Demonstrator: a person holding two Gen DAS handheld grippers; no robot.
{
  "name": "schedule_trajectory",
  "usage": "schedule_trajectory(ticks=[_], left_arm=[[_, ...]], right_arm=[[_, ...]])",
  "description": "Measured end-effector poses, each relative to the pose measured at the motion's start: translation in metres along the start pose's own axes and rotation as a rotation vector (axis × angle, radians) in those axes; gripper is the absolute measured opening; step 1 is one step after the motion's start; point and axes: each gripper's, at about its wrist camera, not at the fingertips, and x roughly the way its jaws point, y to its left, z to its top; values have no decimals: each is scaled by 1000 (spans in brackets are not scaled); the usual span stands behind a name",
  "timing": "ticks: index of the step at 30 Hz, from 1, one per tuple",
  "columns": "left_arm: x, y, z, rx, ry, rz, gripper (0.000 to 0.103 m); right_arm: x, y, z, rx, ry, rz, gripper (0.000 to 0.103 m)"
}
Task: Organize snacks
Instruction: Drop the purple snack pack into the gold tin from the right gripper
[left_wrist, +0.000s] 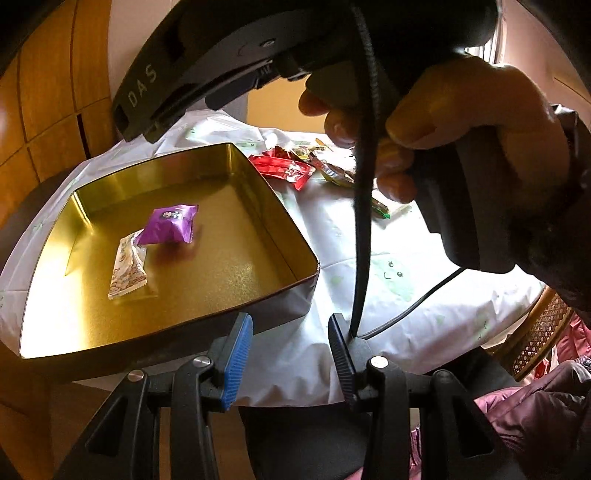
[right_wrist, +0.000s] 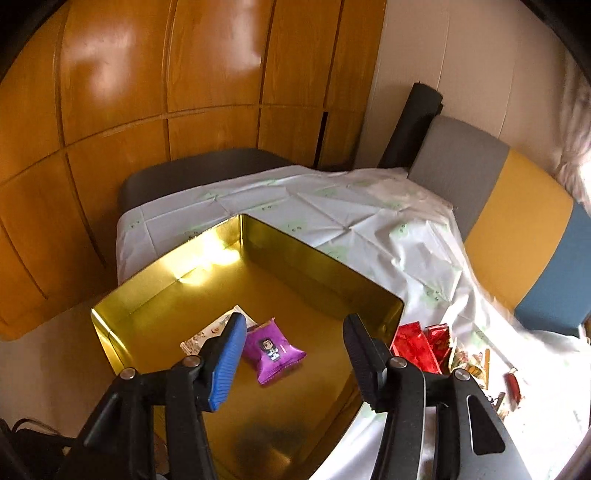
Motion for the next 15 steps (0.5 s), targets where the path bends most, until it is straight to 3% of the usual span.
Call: schedule_trajectory(ticks=[15], left_arm=[[-6,-7,1,6,-6,10,43]], right_arm=[[-31,1,-1,-2,-77,-48,58]])
